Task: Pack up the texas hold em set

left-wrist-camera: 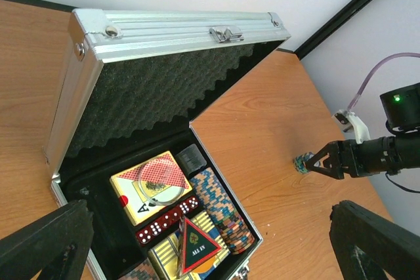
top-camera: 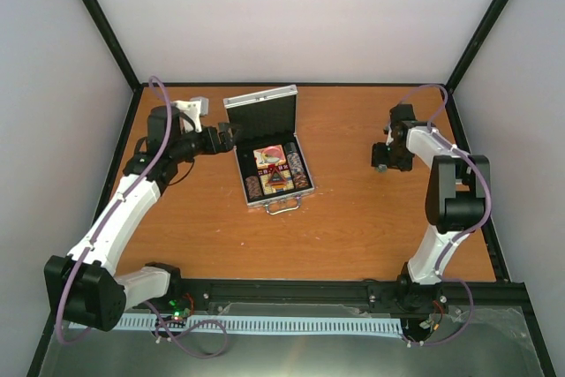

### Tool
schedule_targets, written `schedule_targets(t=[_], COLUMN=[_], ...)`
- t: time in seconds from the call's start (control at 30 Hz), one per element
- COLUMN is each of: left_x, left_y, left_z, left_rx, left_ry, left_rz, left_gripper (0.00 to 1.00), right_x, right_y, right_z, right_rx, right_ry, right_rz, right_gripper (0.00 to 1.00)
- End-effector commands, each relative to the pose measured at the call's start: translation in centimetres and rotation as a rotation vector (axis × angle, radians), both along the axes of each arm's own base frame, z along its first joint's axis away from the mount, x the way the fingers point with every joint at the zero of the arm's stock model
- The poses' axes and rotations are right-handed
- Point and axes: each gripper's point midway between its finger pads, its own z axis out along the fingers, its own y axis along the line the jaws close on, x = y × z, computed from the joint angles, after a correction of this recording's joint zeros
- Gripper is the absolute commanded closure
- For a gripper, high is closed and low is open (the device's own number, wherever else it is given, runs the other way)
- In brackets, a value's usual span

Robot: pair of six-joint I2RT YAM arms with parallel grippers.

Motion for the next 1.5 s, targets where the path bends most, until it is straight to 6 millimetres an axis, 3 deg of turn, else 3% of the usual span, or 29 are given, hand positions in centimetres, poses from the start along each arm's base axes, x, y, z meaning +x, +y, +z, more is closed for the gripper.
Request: schedule_targets(t=[0.0, 0.3, 0.57, 1.07, 1.33, 1.47], left_x=[-0.5, -0.8, -0.5, -0.3, -0.2, -0.3], left_y=[0.0, 0.0, -0.2, -0.4, 0.1, 0.0], left_z=[0.1, -0.4, -0.7, -1.2, -1.6, -1.7], left_rx=[-0.025, -0.060, -0.055, -0.051, -0.006, -0.011], left_ry=[0.012, 0.034, 0.039, 0.048, 0.052, 0.068], left_rz=[-0.001, 0.013, -0.001, -0.011, 0.005, -0.002], left_gripper=[0.00, 0.00, 0.00, 0.00, 0.00, 0.00], right_x=[1.2, 2.0, 1.9, 1.7, 1.8, 2.0], right_y=[-0.2, 0.0, 0.3, -0.2, -0.3, -0.3], right_z=[-0.1, -1.1, -2.0, -3.0, -2.5, -1.2], right_rx=[0.000, 0.005, 0.022, -0.005, -0.018, -0.019], right_ry=[-0.007, 0.025, 0.045, 0.071, 0.057, 0.029], right_rz=[0.014, 0.029, 0.030, 0.024, 0.030, 0.037], right_gripper=[0.32, 0.41, 0.42, 0.53, 0.64, 0.69])
